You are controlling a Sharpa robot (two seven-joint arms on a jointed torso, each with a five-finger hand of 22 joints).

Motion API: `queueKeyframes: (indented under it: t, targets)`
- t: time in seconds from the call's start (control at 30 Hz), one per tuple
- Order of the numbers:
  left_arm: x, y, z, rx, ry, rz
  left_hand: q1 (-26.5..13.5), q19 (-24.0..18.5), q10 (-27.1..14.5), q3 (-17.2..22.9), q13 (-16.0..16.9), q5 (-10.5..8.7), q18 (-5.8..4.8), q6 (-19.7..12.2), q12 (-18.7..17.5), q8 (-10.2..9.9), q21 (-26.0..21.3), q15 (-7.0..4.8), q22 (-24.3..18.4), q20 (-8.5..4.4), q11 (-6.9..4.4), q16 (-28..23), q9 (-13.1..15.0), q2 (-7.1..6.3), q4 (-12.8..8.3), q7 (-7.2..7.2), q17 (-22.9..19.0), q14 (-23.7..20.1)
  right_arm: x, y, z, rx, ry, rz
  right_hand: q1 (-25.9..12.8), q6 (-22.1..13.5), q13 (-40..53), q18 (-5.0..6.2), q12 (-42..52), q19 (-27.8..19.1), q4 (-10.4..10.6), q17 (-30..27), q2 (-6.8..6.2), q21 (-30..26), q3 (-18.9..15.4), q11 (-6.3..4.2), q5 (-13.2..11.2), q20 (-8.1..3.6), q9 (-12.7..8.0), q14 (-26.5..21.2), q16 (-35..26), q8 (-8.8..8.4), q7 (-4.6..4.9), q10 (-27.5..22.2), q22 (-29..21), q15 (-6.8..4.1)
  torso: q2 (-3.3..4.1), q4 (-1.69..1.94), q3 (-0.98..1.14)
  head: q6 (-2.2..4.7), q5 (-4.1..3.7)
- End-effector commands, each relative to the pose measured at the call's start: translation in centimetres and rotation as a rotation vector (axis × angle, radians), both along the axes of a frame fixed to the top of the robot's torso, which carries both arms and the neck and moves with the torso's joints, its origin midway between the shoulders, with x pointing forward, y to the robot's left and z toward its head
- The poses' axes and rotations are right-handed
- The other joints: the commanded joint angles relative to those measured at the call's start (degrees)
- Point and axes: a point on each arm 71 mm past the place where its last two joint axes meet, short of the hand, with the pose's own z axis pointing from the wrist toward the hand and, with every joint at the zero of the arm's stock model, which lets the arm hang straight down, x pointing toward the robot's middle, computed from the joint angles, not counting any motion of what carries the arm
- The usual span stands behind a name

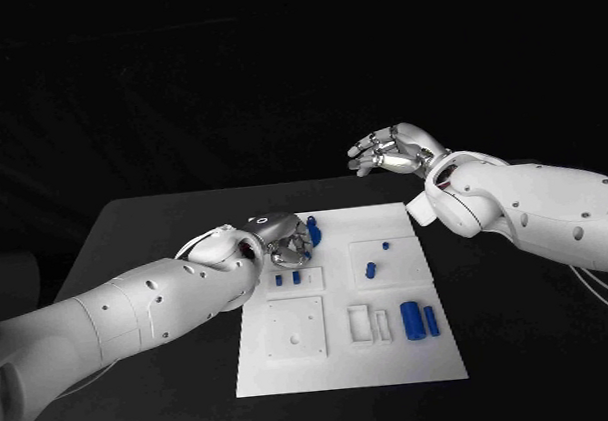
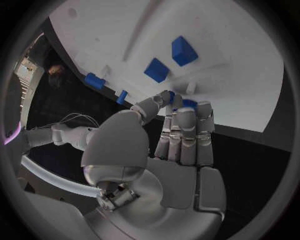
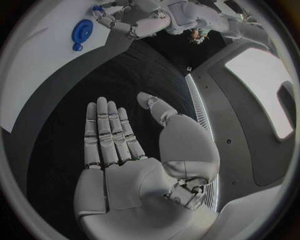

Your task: Assemble the parts on the task board

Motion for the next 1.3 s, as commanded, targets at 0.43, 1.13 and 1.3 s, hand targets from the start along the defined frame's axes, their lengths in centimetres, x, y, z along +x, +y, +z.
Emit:
queueKeyframes:
  t: [0.43, 1.13, 1.3]
  targets:
    - [0.0, 2.4, 1.7, -0.096, 0.014, 0.049, -0.41, 0.34, 0.75, 0.43, -0.15, 0.97, 2.51, 0.68, -0.63, 0.14, 0.34, -0.36, 0.69, -0.91, -0.07, 0.55, 0.03, 0.13, 0.01, 0.05, -0.03, 0.55, -0.1, -0.3, 0.0, -0.002, -0.002, 0.007, -0.25, -0.40, 0.00, 0.79, -0.34, -0.38, -0.11, -0.07, 0.34, -0.31, -0.36, -0.05, 0.29, -0.17, -0.06, -0.19, -0.35, 0.39, 0.48, 0.42, 0.08, 0.15, -0.09, 0.10, -0.04, -0.16, -0.10]
    - [0.1, 3.4, 1.0, -0.056, 0.054, 0.050, -0.50, 0.26, 0.80, 0.49, -0.23, 1.25, 2.43, 0.64, -0.82, 0.08, 0.33, -0.34, 0.75, -0.96, -0.05, 0.58, -0.01, 0.10, -0.05, 0.07, -0.05, 0.48, -0.1, -0.4, 0.0, -0.003, 0.000, 0.006, -0.22, -0.39, 0.00, 0.79, -0.39, -0.38, -0.13, -0.08, 0.37, -0.33, -0.35, -0.04, 0.30, -0.17, -0.08, -0.18, -0.36, 0.40, 0.48, 0.46, 0.11, 0.15, -0.02, -0.09, 0.01, -0.02, 0.22]
    - [0.0, 3.6, 0.6, -0.041, 0.063, 0.051, -0.44, 0.24, 0.81, 0.54, -0.25, 1.29, 2.42, 0.64, -0.86, 0.06, 0.33, -0.34, 0.77, -0.98, -0.05, 0.59, -0.01, 0.15, -0.11, 0.06, -0.06, 0.45, -0.1, -0.5, 0.0, -0.003, 0.000, 0.005, -0.22, -0.40, 0.00, 0.79, -0.40, -0.38, -0.14, -0.08, 0.37, -0.34, -0.35, -0.05, 0.30, -0.17, -0.09, -0.18, -0.36, 0.40, 0.48, 0.47, 0.12, 0.15, -0.01, -0.09, 0.01, -0.10, 0.22]
